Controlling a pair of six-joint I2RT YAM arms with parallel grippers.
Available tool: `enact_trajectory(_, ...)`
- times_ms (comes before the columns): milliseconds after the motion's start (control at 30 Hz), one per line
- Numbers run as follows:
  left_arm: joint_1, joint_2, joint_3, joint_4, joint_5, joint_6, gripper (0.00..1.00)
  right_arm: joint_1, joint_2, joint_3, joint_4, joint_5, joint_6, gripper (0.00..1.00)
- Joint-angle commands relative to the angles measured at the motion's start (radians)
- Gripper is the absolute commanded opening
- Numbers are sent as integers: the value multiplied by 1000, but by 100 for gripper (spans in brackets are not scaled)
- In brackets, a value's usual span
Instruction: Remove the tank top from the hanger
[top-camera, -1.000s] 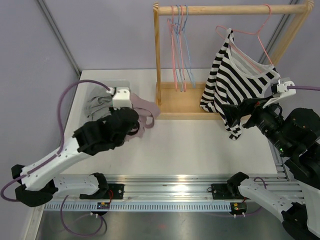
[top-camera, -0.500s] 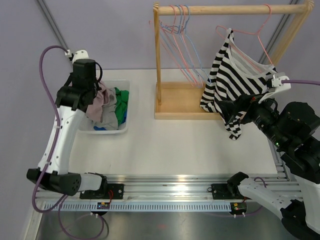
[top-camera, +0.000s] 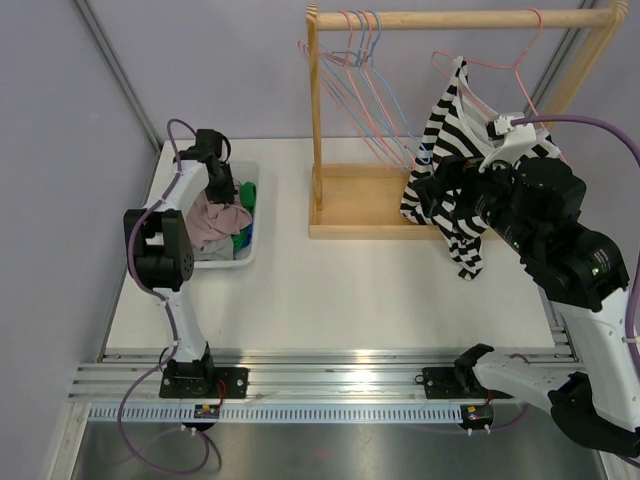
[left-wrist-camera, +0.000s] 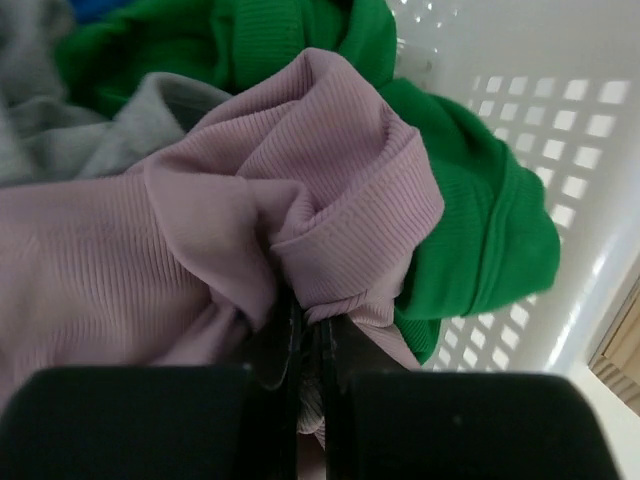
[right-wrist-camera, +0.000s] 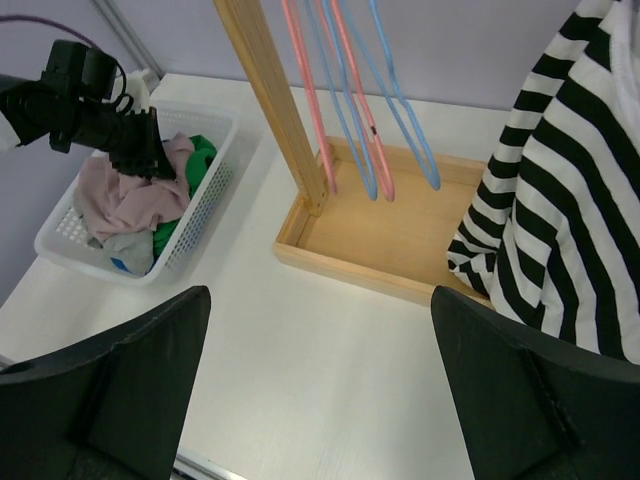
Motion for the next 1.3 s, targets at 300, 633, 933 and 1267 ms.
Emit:
enact_trajectory(300,23,-151,69,-56,141,-43,68,7,138,329,-147,478,-79,100)
enact_trajectory(633,21,-573,22,-90,128,-41,99,-276,476,794,-303,372,-128,100)
enact_trajectory(933,-60,-1136,-453,-15,200,-43,99,-431,475,596,-19,173,-346,99)
enact_trajectory(1267,-178,-1372,-639,11,226,-29,99,-622,621,652,-62,-68,-469,100)
